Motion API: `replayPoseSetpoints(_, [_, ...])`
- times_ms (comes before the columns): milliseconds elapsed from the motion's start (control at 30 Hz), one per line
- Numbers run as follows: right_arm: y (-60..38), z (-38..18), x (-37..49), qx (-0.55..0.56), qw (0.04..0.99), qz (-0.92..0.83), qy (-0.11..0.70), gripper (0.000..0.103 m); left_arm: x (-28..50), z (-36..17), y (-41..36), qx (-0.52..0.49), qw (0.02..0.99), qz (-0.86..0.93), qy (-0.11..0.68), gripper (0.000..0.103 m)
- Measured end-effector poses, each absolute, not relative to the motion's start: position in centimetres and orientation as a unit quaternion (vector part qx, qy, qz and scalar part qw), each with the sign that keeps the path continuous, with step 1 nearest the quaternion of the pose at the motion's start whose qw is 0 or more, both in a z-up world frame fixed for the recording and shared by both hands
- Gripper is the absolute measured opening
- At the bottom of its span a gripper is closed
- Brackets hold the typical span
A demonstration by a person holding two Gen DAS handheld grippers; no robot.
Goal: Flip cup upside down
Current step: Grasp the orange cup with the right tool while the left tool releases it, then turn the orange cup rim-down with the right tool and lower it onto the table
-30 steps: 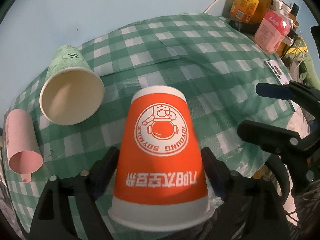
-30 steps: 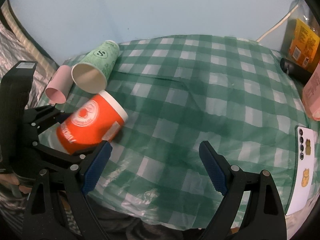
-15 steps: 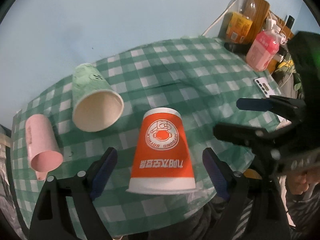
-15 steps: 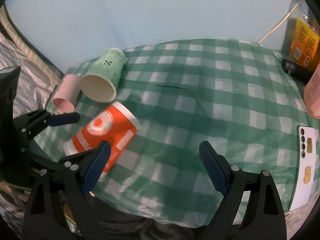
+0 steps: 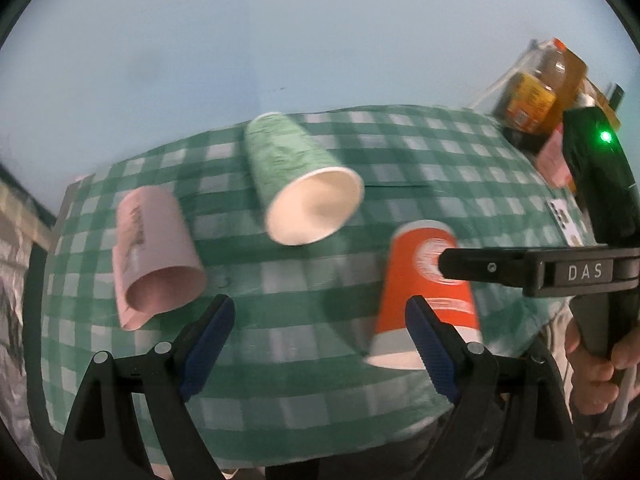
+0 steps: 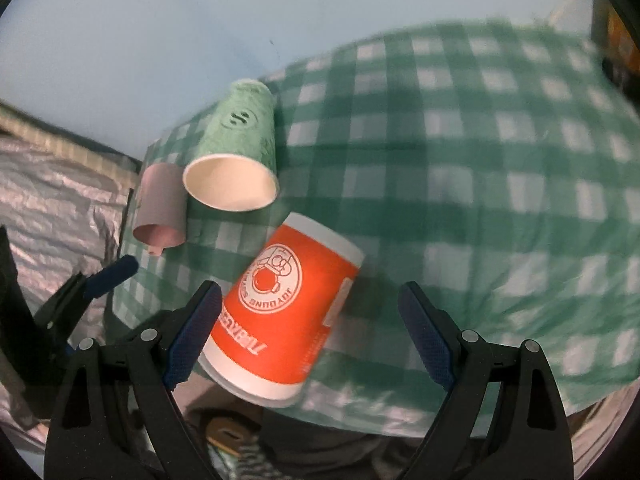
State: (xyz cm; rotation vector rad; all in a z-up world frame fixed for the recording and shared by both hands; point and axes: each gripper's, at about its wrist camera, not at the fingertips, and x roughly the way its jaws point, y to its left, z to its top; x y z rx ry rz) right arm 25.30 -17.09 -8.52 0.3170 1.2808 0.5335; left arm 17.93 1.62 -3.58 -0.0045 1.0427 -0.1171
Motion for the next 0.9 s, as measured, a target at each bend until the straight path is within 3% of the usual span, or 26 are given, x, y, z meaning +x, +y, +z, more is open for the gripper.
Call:
replayPoseSetpoints(567, [-12.8, -12.1, 27.1, 0.120, 0.740, 0.180, 0.637, 0.089, 18.5, -6.1, 3.8, 0.023, 0.876, -0.022, 0.482, 0.088])
replayPoseSetpoints(900, [-13.5, -12.1, 27.3, 0.134, 0.743, 0.202, 0.624, 0.068, 18.4, -6.5, 4.5, 0.001, 0.875, -0.022, 0.483, 0.088])
